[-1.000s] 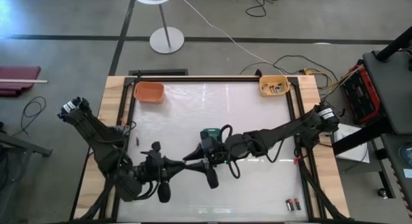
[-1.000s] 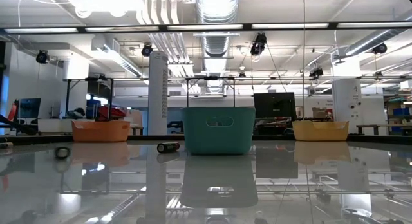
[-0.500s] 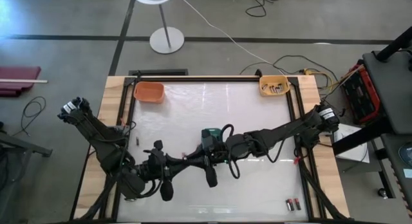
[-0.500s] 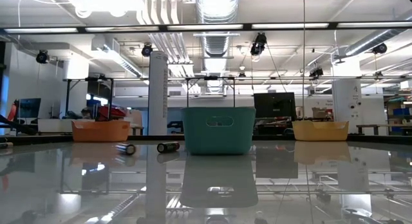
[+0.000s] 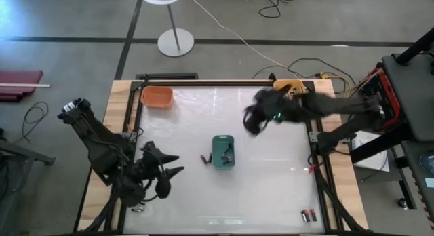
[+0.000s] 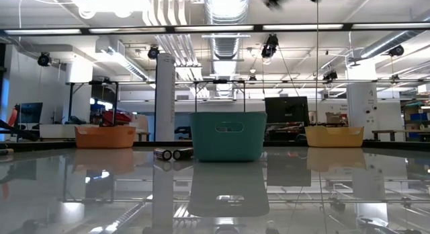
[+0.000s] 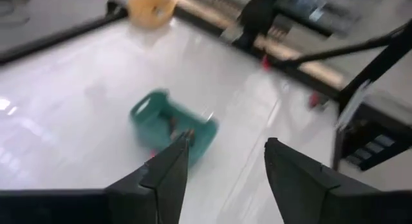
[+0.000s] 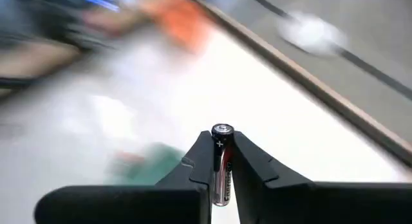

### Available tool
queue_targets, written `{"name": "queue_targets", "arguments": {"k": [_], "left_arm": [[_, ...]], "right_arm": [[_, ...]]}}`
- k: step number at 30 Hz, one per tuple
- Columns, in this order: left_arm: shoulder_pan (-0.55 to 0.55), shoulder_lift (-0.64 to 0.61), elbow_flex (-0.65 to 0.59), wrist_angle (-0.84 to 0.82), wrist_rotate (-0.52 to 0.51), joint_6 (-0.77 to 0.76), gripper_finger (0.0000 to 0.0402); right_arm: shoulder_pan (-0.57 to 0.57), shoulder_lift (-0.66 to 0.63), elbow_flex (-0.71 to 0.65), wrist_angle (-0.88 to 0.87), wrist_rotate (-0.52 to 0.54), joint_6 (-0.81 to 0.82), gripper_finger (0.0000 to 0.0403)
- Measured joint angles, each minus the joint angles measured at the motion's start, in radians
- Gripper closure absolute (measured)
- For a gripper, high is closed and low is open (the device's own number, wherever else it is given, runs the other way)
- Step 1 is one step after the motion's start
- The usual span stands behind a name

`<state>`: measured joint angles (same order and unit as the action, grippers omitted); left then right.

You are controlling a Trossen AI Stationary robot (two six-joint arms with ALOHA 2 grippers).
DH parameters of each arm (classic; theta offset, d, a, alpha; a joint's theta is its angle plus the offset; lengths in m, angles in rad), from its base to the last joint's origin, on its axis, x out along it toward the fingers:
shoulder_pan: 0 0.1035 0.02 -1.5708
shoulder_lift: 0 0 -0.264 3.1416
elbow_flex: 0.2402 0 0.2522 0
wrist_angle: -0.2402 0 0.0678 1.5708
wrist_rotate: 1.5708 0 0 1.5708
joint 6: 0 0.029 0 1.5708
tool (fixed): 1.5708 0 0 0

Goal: Sort batteries
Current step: Put the black battery into the yellow bin

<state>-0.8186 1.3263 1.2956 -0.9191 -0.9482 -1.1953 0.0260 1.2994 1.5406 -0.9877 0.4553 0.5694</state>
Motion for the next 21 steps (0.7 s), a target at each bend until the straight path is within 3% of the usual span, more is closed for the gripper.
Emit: {"name": "queue_targets", "arguments": {"k": [3, 5, 12, 16, 21], "left_arm": [[0.001, 0.017, -0.002, -0.064, 0.034, -0.057, 0.0215], [0.007, 0.026, -0.002, -0.065, 0.034, -0.057, 0.0215], [0.020, 0.032, -0.002, -0.047, 0.045, -0.089, 0.0214], [0.016, 0.033, -0.002, -0.049, 0.111, -0.144, 0.0214], [0.012, 0.056, -0.002, -0.047, 0.184, -0.209, 0.0214]], "right_arm": [[-0.151, -0.039, -0.027, -0.273, 0.054, 0.064, 0.0378], [-0.264, -0.044, -0.060, -0.329, 0.060, 0.058, 0.0378], [-0.660, 0.020, -0.190, -0.221, -0.079, -0.108, 0.0378], [-0.859, 0.105, -0.254, -0.155, -0.167, -0.181, 0.0378], [-1.005, 0.230, -0.297, -0.028, -0.270, -0.251, 0.0378]]}}
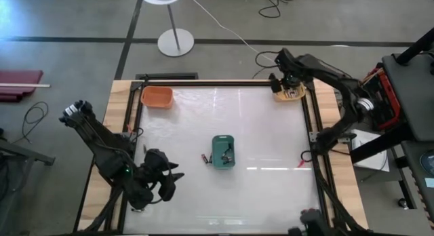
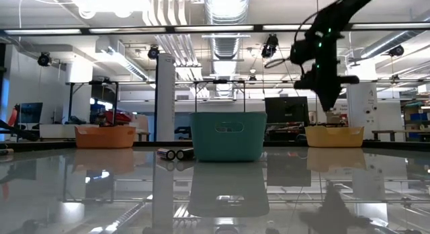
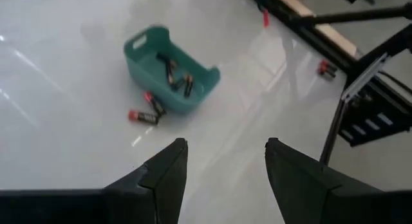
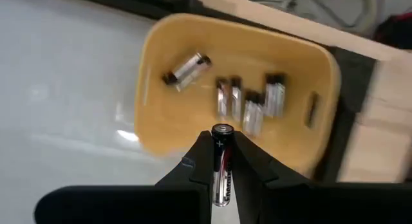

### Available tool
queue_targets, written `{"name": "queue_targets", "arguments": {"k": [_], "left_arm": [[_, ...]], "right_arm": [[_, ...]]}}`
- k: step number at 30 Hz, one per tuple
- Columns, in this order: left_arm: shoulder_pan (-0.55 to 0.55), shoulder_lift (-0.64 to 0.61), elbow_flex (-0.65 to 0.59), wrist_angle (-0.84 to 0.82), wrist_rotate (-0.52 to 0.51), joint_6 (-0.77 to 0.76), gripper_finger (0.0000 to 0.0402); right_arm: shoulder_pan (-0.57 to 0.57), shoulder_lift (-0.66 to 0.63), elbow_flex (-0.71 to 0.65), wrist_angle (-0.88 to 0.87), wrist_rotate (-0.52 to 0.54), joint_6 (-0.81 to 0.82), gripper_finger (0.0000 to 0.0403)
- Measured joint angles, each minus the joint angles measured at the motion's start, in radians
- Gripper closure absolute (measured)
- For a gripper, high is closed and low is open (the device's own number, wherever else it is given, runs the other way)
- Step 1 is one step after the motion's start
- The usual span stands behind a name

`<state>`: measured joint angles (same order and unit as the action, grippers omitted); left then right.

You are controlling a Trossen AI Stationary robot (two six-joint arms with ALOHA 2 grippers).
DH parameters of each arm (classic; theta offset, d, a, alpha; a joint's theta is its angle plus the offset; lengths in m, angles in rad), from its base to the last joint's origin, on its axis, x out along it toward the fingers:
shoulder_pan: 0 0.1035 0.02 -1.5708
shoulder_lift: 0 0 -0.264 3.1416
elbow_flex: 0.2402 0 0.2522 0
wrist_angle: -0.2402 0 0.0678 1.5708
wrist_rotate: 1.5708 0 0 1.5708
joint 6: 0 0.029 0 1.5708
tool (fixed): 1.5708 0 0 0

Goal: Sort batteries
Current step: Put the black battery into the yellow bin

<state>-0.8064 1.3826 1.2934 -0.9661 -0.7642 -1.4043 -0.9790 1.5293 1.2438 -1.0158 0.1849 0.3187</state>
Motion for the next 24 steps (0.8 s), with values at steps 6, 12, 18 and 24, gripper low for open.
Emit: {"name": "queue_targets", "arguments": {"k": [6, 12, 18, 24], "left_arm": [[0.009, 0.019, 0.000, -0.027, 0.027, -0.070, 0.0214], [0.017, 0.013, 0.000, -0.122, 0.069, -0.213, 0.0214], [0.027, 0.010, 0.000, -0.307, 0.261, -0.350, 0.0212], [0.048, -0.021, -0.005, -0.407, 0.457, -0.314, 0.0195]], "right_arm": [[-0.072, 0.168, 0.011, 0.111, -0.036, -0.048, 0.0378], [-0.091, 0.293, 0.024, 0.140, -0.071, -0.077, 0.0378], [-0.091, 0.341, 0.036, 0.166, -0.081, -0.093, 0.0337], [-0.088, 0.264, 0.036, 0.164, -0.081, -0.111, 0.0275]]}}
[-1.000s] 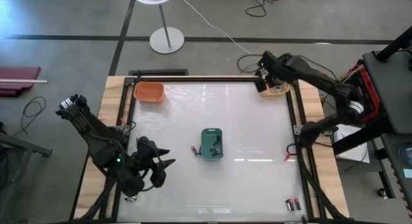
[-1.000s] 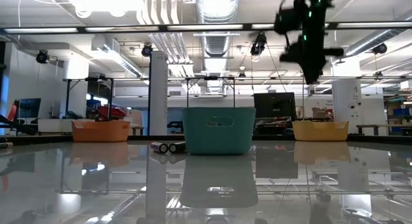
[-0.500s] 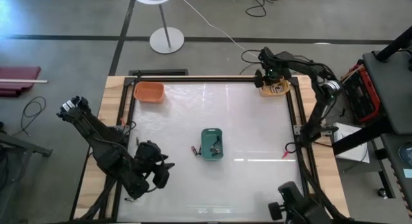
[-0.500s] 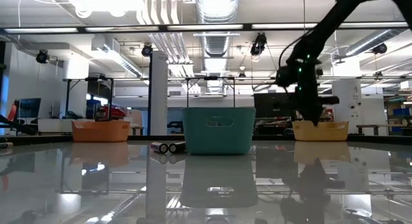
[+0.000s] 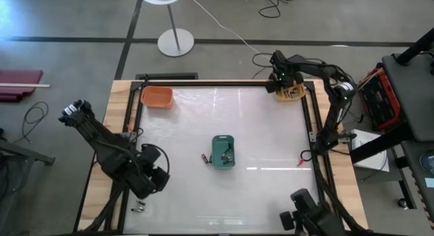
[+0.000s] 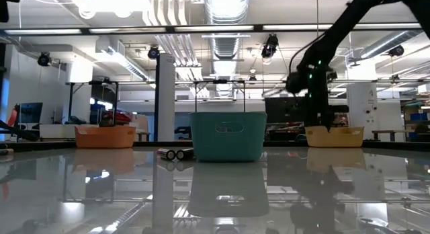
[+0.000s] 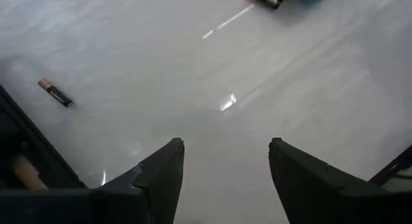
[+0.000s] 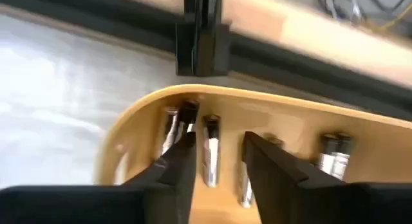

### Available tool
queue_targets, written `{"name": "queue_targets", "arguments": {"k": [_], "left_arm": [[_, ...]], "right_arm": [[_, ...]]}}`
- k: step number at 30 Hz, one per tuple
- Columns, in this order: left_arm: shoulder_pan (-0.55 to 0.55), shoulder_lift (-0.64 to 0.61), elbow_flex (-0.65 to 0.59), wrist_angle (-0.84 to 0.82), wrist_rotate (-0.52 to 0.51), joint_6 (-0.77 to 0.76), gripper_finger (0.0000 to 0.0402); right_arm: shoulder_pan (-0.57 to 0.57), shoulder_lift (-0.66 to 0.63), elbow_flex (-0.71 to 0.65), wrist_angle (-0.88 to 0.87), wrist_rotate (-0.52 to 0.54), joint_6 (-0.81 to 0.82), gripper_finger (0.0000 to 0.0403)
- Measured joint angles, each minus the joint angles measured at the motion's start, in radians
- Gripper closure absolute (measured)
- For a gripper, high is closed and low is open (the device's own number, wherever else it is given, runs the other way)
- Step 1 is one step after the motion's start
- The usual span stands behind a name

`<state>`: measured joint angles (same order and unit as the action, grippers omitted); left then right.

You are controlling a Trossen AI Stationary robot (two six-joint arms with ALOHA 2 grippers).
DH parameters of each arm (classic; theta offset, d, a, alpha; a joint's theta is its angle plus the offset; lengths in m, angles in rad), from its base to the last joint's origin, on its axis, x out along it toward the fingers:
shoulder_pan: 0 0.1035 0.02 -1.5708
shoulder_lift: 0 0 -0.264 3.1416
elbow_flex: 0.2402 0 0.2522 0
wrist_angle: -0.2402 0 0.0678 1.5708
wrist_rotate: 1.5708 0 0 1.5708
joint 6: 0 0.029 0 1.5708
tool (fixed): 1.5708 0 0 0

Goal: Sort batteries
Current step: Put the black battery into the yellow bin

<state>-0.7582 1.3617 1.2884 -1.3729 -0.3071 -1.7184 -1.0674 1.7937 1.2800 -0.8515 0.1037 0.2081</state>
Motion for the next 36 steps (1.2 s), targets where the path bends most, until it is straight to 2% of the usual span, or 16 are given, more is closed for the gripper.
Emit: {"name": "queue_targets", "arguments": {"k": [5, 9, 15, 19, 23, 27, 30, 36], "left_arm": [[-0.008, -0.052, -0.093, 0.048, 0.058, 0.045, 0.0179], [-0.011, -0.117, -0.246, 0.176, 0.154, 0.112, 0.0175], [-0.011, -0.193, -0.418, 0.338, 0.284, 0.194, 0.0175], [-0.034, -0.168, -0.464, 0.374, 0.456, 0.221, 0.0175], [-0.085, -0.101, -0.465, 0.466, 0.610, 0.291, 0.0175], [-0.146, -0.025, -0.446, 0.546, 0.658, 0.305, 0.0175], [-0.198, 0.041, -0.432, 0.562, 0.662, 0.343, 0.0178], [-0.288, 0.133, -0.401, 0.583, 0.607, 0.527, 0.0209]], "right_arm": [[0.069, -0.205, -0.035, -0.003, 0.000, 0.000, 0.0245], [0.216, -0.434, -0.116, 0.018, 0.001, 0.058, 0.0230], [0.565, -0.741, -0.302, 0.077, 0.011, 0.337, 0.0229], [0.890, -0.856, -0.411, 0.130, 0.151, 0.570, 0.0238], [1.196, -0.870, -0.458, 0.178, 0.363, 0.776, 0.0247], [1.413, -0.805, -0.435, 0.191, 0.544, 0.909, 0.0254], [1.484, -0.745, -0.394, 0.191, 0.608, 0.962, 0.0256], [1.491, -0.633, -0.281, 0.169, 0.609, 0.911, 0.0257]]}}
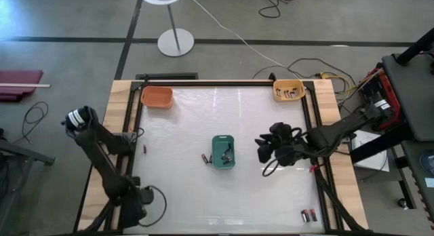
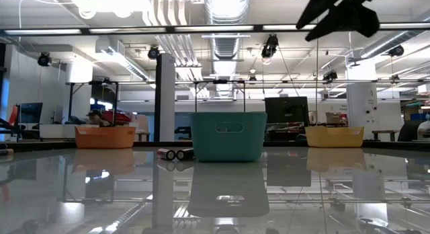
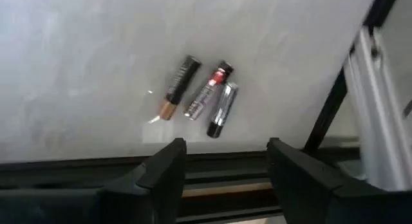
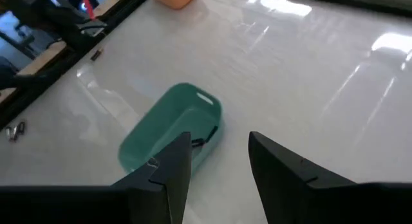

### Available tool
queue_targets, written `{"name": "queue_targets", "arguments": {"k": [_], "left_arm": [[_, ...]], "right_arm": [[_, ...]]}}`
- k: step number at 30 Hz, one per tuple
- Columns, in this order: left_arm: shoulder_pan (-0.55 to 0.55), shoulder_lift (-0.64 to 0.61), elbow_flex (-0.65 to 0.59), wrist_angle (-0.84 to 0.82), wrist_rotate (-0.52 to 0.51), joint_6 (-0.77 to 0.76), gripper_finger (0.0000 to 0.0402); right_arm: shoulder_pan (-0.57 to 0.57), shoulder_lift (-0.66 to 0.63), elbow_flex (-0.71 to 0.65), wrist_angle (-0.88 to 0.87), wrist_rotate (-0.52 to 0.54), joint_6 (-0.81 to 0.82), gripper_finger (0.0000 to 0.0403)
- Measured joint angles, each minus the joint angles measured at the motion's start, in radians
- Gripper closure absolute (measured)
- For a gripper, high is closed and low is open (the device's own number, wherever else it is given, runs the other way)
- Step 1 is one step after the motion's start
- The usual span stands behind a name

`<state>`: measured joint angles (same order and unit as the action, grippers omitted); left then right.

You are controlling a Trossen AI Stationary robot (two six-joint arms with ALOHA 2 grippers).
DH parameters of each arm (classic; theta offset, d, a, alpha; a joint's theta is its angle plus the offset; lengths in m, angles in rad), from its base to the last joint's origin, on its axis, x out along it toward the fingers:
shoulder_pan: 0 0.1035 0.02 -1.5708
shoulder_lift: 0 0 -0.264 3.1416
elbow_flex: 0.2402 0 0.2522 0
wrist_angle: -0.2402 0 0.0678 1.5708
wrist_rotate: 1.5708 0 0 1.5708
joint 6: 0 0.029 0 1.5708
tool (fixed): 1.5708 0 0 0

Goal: Sort batteries
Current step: Put the black battery into the yellow bin

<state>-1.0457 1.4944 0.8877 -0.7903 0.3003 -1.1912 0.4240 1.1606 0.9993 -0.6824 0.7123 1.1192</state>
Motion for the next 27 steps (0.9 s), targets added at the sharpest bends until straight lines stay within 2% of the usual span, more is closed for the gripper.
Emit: {"name": "queue_targets", "arguments": {"k": [6, 12, 19, 27], "left_arm": [[-0.043, 0.032, 0.002, -0.002, -0.011, 0.030, 0.0241], [-0.082, 0.046, 0.002, 0.007, -0.028, 0.028, 0.0247], [-0.086, 0.107, 0.002, 0.086, -0.075, -0.003, 0.0247], [-0.085, 0.186, 0.007, 0.129, -0.012, -0.048, 0.0247]], "right_arm": [[-0.001, 0.065, 0.133, -0.050, -0.003, -0.101, 0.0257], [-0.001, 0.095, 0.236, -0.196, -0.005, -0.109, 0.0257], [-0.001, 0.094, 0.269, -0.269, -0.007, -0.099, 0.0262], [-0.001, 0.088, 0.269, -0.288, -0.008, -0.098, 0.0279]]}}
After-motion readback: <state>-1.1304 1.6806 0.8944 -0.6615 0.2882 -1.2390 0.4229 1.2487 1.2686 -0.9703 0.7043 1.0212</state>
